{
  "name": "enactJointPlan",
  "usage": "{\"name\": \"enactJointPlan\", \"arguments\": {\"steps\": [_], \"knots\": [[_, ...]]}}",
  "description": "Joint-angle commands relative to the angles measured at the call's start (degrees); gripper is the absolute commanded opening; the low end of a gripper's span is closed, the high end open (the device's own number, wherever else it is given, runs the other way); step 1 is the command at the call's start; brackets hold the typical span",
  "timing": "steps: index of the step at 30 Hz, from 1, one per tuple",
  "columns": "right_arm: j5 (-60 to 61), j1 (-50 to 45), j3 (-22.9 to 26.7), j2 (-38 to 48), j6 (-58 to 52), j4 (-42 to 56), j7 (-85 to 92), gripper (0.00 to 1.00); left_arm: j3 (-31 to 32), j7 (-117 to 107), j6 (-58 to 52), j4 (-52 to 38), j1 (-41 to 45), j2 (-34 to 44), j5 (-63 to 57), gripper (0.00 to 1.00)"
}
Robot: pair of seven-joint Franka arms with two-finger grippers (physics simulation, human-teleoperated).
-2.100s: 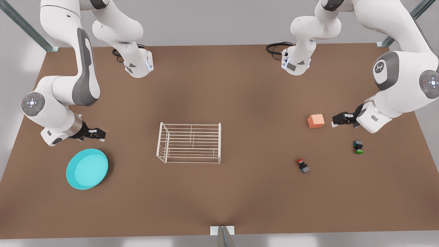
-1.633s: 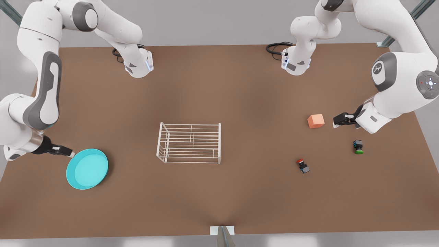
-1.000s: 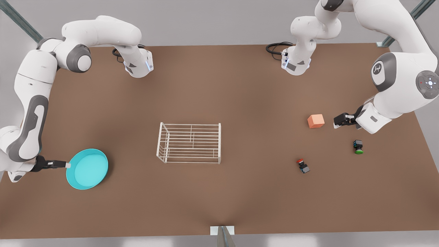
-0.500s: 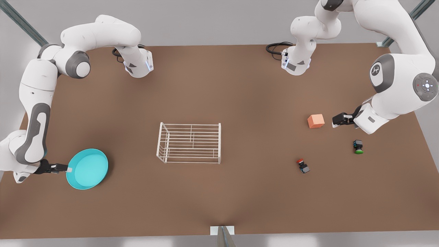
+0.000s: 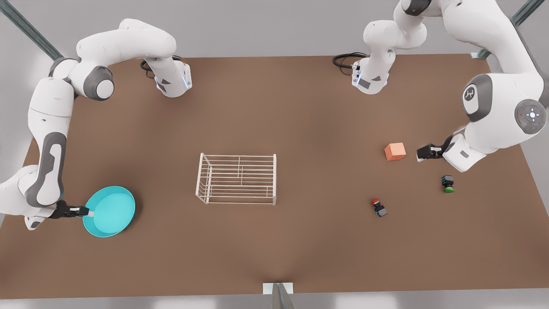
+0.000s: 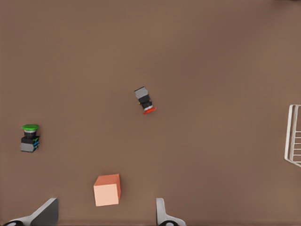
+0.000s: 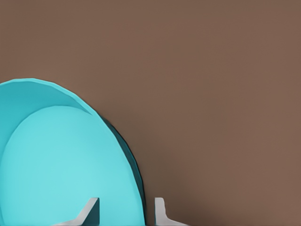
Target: Place the plate on the shelf with right arm and place the red button switch in the plate with left arm
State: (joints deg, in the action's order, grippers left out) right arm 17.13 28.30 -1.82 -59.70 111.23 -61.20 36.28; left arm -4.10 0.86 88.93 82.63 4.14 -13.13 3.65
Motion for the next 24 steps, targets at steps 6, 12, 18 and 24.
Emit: {"name": "enactJointPlan", "arguments": {"steps": [6, 12, 18, 24], "knots": [[0.5, 0.0, 0.0, -0.1, 0.2, 0.0, 1.3, 0.38, 0.0, 0.1, -0.2, -0.5, -0.2, -1.0, -3.5, 1.0], [0.5, 0.0, 0.0, -0.1, 0.2, 0.0, 1.4, 0.36, 0.6, -40.9, 11.7, 6.5, 2.9, -1.3, -1.6, 1.0], [0.5, 0.0, -0.1, -0.5, 0.4, 0.0, 1.7, 0.42, 1.8, -56.1, 22.3, 20.8, 5.2, 4.2, -1.5, 1.0], [0.5, -0.1, -0.1, -0.8, 0.6, -0.1, 1.5, 0.33, 2.6, -56.6, 38.2, 20.0, 5.7, -10.7, -1.5, 1.0]]}}
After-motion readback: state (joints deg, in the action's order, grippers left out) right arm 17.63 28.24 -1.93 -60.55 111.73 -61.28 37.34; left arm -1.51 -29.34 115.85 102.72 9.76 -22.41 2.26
